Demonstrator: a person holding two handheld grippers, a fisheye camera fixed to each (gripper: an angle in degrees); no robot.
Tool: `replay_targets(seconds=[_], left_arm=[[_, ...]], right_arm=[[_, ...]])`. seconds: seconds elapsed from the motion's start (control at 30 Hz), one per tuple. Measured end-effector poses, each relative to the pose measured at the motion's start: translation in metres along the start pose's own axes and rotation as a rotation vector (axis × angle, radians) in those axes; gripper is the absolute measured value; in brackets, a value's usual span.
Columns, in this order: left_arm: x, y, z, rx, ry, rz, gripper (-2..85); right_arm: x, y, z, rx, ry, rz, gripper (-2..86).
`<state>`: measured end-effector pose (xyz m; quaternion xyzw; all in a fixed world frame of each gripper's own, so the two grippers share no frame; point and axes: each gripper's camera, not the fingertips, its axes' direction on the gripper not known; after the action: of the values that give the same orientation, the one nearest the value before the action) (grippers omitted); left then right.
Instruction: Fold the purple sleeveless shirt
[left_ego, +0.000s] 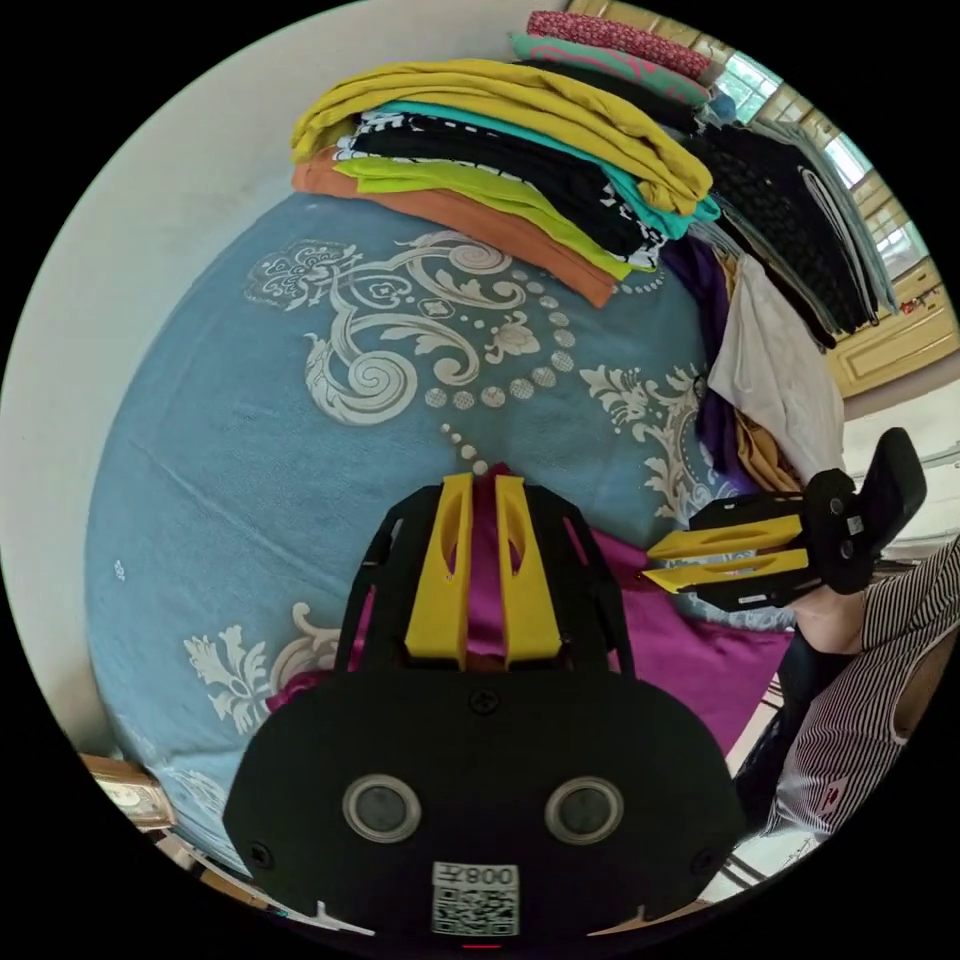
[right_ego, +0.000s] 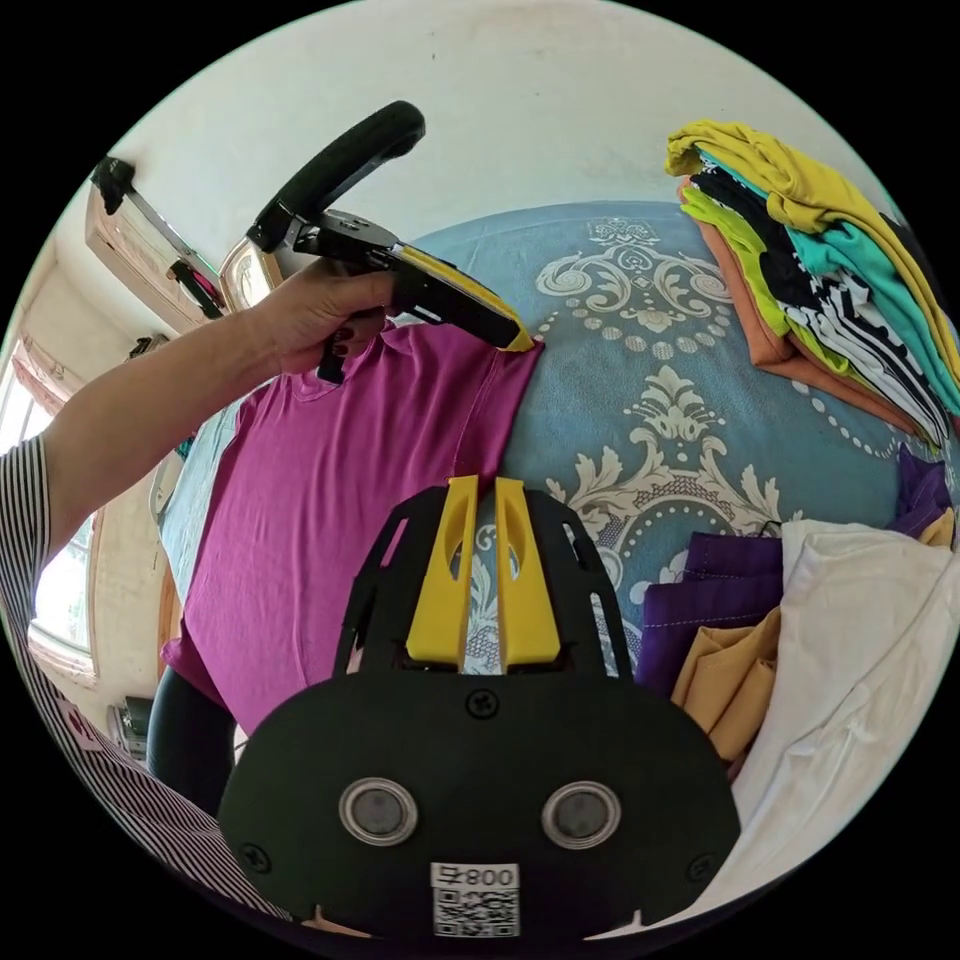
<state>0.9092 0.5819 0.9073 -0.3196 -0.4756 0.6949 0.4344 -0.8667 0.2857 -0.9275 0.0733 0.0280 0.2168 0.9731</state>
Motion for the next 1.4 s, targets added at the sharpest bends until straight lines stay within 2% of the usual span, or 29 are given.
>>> replay_targets(seconds=[0.27,0.43,0.6,0.97,1.3,1.4], left_arm=[[-0.018,-0.008,-0.012,0.154,0.068,0.001,2.9],[-0.047,0.021,-0.022,0.277,0.153,-0.06,2.8],[-0.084,0.07,-0.013,0.38,0.282,-0.17,2.9],[-0.133,0.154,0.02,0.396,0.304,-0.405,5.0],[-0.167,0.169,0.018,0.554,0.363,-0.504,8.1],[-0.169,0.153,0.029,0.442,0.311,-0.476,8.4]], right_arm=[[0.011,-0.005,0.02,0.036,-0.067,0.002,0.7],[0.01,-0.007,0.015,0.12,-0.118,-0.045,0.4],[0.007,-0.013,0.027,0.127,-0.283,-0.121,0.3],[-0.015,-0.029,0.099,-0.085,-0.329,-0.266,0.4],[-0.005,-0.039,0.133,-0.152,-0.375,-0.264,0.5],[-0.002,-0.042,0.139,-0.154,-0.376,-0.265,0.5]])
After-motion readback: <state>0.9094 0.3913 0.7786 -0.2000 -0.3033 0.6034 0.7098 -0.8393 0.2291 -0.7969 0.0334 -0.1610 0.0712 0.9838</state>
